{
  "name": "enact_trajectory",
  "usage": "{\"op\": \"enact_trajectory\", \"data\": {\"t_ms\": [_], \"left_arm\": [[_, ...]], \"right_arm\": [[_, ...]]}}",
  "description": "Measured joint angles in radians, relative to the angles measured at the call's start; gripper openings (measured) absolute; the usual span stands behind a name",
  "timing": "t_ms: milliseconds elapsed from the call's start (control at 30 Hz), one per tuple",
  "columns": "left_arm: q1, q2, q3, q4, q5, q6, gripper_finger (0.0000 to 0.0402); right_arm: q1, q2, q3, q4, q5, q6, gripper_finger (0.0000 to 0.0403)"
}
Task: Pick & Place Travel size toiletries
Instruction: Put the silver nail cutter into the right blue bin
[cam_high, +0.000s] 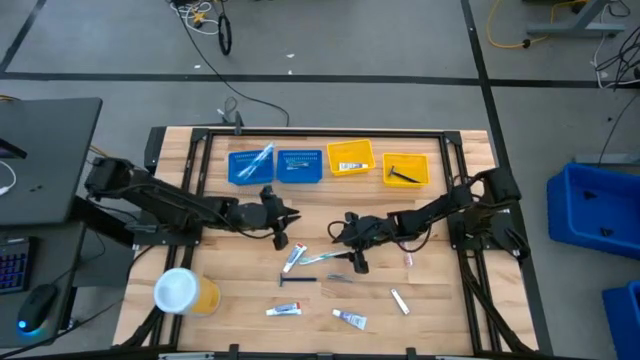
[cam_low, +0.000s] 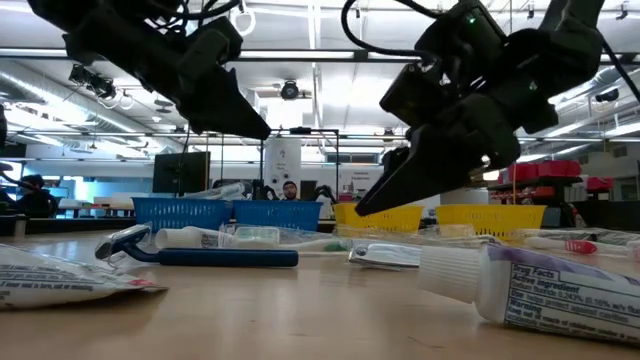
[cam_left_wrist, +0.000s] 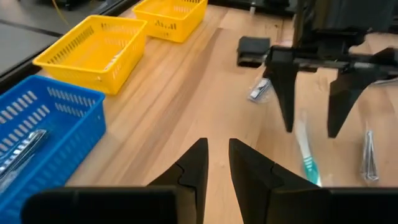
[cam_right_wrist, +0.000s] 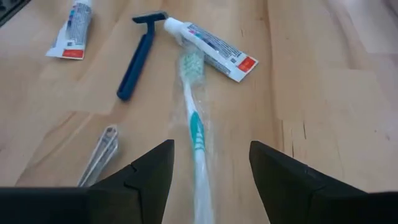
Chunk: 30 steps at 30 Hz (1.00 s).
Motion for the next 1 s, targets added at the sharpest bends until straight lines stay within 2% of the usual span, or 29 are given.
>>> {"op": "enact_trajectory", "data": {"t_ms": [367,667,867,1000], "left_arm": [[-0.001,0.050,0.000,0.113,0.024,-0.055,0.0071],[-0.004,0.049,0.000,0.154,0.049,-0.033,0.0071],[-0.004,0.048,0.000,0.160,0.051,-0.034,0.0071],[-0.009,0.038,0.000,0.221,0.116,-0.018,0.0071]], "right_arm": [[0.022,0.017,0.031,-0.027,0.001,-0.018,0.0215],[0.025,0.017,0.088,-0.210,0.000,-0.018,0.0218],[0.038,0.042,0.148,-0.259,-0.017,-0.049,0.0228],[0.039,0.081,0.217,-0.354,-0.021,-0.071,0.0223]]}}
